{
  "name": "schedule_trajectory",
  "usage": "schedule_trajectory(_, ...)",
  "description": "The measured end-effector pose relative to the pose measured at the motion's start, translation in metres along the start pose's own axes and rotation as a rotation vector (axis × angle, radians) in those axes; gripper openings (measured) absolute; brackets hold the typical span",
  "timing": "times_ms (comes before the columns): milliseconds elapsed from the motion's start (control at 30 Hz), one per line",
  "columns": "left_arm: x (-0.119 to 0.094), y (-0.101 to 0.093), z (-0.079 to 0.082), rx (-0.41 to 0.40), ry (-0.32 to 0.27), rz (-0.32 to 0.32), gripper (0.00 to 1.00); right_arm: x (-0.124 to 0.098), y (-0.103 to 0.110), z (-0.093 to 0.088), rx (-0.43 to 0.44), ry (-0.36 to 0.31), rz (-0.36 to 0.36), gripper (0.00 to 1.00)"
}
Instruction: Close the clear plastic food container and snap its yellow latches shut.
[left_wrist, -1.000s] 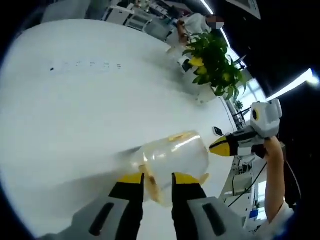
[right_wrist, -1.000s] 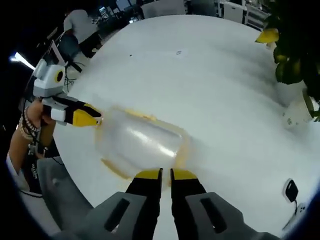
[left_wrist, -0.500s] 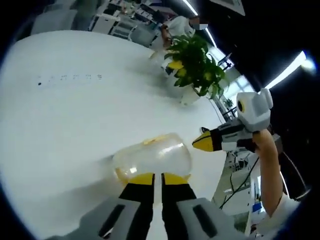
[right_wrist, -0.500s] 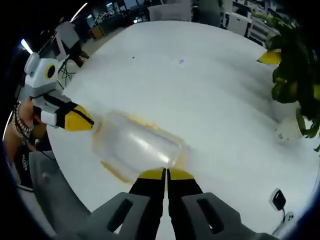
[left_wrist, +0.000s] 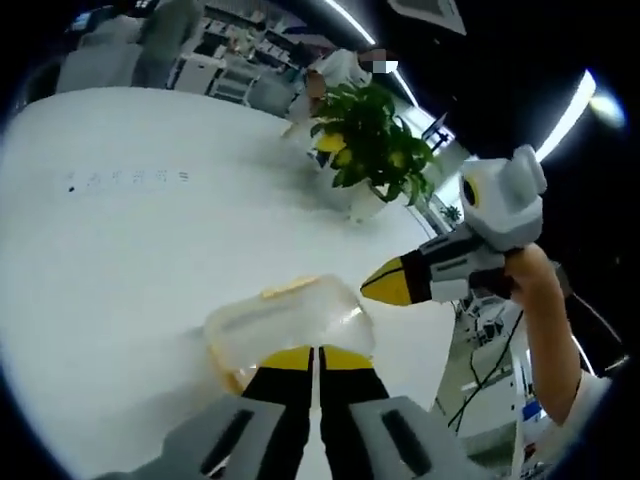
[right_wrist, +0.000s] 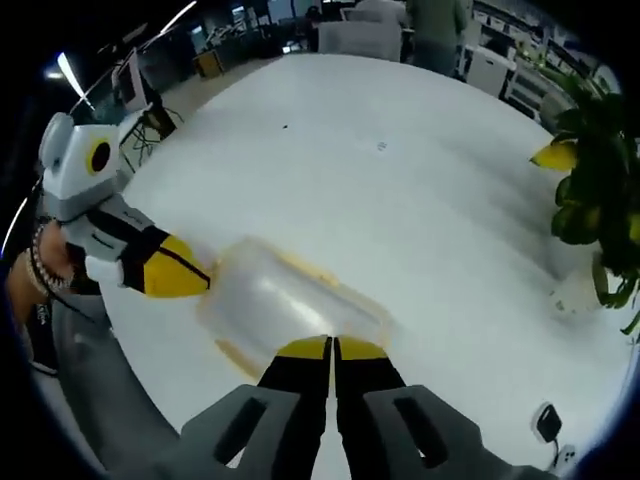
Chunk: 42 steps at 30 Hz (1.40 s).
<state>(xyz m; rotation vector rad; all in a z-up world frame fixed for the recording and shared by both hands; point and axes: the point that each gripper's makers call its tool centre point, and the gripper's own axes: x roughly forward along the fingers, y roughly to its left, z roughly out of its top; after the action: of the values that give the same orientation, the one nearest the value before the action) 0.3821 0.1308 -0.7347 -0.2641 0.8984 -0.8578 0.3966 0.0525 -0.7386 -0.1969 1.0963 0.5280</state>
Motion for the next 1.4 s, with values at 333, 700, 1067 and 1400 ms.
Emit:
schedule_trajectory(333, 0.023, -0.012, -0.008, 0.108, -0.030, 0.007, 0.00, 0.020, 0.021, 0.004, -0.023, 0.002, 0.041, 0.00)
schedule_trajectory(700, 0.036, -0.018, -0.025, 0.081, -0.028, -0.019, 0.00, 0.032, 0.028, 0.006, -0.036, -0.002, 0.062, 0.00)
schedule_trajectory(1067, 0.035, -0.032, -0.042, 0.093, 0.013, -0.063, 0.00, 0.040, 0.025, 0.016, -0.035, -0.022, 0.051, 0.00)
schedule_trajectory(1400, 0.036, -0.030, -0.047, 0.097, 0.016, -0.067, 0.00, 0.046, 0.021, 0.028, -0.026, -0.054, 0.033, 0.00)
